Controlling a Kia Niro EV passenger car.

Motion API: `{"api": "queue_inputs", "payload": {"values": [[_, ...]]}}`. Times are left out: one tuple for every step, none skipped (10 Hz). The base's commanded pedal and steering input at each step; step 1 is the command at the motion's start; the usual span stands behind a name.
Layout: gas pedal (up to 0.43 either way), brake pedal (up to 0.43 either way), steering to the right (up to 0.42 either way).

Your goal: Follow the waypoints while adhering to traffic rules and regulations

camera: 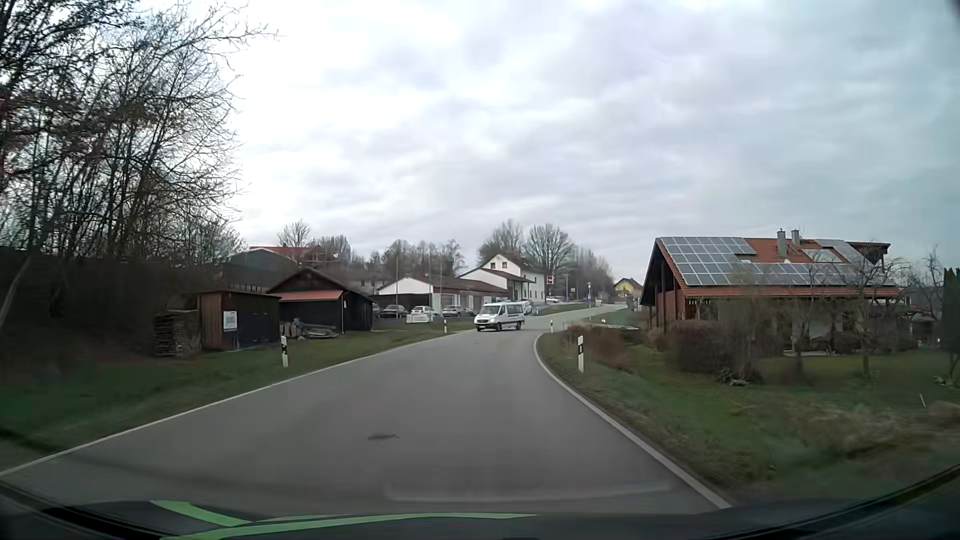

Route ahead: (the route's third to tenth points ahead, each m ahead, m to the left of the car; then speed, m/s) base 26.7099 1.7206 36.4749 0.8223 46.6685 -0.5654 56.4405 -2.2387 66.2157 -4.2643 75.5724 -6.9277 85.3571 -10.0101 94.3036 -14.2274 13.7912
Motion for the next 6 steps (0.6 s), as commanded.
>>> {"api": "queue_inputs", "payload": {"values": [[0.067, 0.000, 0.009], [0.067, 0.000, 0.009], [0.067, 0.000, 0.009], [0.067, 0.000, 0.009], [0.067, 0.000, 0.009], [0.067, 0.000, 0.010]]}}
